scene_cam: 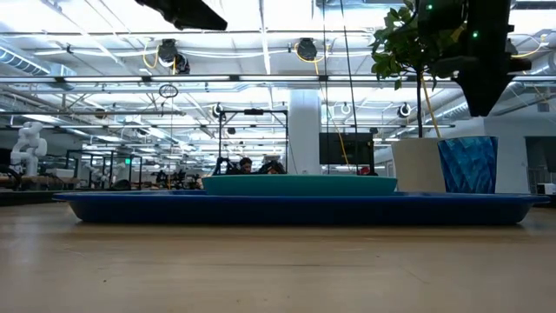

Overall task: Pick and place plate/cup/fork/spoon on tray
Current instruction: Put the blue cup on the blue tray to the top right of the light blue plate

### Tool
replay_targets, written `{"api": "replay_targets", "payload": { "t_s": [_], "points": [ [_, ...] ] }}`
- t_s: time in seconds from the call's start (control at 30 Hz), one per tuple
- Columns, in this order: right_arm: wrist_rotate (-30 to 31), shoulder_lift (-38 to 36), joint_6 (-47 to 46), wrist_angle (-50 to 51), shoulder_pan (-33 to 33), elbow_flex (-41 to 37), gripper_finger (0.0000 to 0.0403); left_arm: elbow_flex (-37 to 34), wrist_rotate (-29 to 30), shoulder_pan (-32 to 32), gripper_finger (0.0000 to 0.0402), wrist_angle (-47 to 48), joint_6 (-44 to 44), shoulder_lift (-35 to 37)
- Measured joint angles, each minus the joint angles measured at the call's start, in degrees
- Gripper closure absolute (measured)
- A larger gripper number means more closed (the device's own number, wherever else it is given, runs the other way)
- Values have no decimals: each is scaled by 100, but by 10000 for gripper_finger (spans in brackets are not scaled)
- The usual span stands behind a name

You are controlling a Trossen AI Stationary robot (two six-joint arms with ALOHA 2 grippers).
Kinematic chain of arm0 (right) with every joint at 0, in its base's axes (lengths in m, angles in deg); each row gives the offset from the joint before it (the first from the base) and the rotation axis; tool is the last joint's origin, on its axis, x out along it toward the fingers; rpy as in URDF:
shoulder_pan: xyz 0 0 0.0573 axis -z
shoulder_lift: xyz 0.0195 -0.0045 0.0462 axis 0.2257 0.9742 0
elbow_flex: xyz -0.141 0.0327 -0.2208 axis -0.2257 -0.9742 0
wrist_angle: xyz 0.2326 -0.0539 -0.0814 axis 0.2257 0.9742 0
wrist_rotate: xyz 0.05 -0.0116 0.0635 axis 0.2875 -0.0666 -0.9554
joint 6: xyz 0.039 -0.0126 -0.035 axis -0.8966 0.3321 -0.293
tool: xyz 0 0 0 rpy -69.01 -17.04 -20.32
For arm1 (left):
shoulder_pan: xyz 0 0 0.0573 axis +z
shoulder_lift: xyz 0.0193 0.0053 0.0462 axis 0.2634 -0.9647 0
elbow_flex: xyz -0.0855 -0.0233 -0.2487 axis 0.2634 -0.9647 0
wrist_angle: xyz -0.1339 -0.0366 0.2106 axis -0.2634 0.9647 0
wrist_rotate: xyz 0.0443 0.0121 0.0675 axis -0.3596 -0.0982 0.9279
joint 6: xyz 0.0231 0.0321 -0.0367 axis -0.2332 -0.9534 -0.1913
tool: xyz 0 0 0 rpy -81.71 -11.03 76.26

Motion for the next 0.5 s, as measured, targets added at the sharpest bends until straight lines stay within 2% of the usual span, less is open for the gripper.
{"api": "replay_targets", "payload": {
  "t_s": [0.23,0.5],
  "points": [
    [-1,0,-120,18,0,-47,303,0,-1082,206,334,162,161,387],
    [-123,4,-102,-79,2,-499,303,-78,-1143,253,334,224,270,455]
  ]
}}
